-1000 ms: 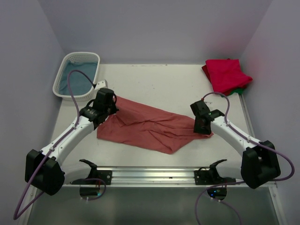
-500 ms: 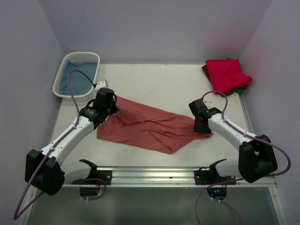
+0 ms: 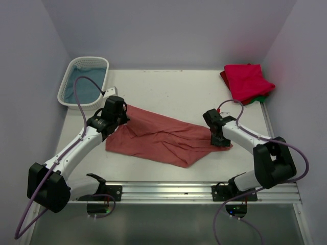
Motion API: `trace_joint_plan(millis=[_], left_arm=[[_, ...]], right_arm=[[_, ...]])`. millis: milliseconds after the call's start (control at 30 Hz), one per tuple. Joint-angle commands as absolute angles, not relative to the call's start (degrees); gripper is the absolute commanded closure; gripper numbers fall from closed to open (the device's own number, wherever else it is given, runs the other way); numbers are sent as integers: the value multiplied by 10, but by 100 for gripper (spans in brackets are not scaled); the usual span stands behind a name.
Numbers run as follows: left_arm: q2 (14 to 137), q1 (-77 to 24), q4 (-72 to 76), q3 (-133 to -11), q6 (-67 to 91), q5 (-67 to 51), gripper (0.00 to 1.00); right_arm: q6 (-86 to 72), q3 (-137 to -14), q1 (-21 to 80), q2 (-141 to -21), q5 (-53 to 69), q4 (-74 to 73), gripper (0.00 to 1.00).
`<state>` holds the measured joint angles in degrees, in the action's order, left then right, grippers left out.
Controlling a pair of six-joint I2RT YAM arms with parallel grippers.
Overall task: Fold and stack the t-shirts
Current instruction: Flatten the tshirt out
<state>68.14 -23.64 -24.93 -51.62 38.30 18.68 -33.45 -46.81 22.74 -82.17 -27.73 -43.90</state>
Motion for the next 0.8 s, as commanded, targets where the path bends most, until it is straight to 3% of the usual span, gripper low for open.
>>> trace_joint_plan(millis=[0, 100, 233, 600, 767], left_arm=[[670, -231, -237, -519, 373, 191, 100], [665, -230, -238, -517, 374, 195, 100], [665, -229, -236, -514, 374, 194, 100], [652, -229, -238, -528, 358, 199, 100], [623, -229, -264, -601, 329, 218, 100]], right_arm=[[-350, -484, 227, -835, -300, -424, 54], [-351, -481, 227, -829, -302, -420, 61], [-351, -481, 226, -806, -304, -422, 98], [-329, -501, 226, -712, -276, -443, 100], [-307, -558, 227, -643, -234, -449, 100]])
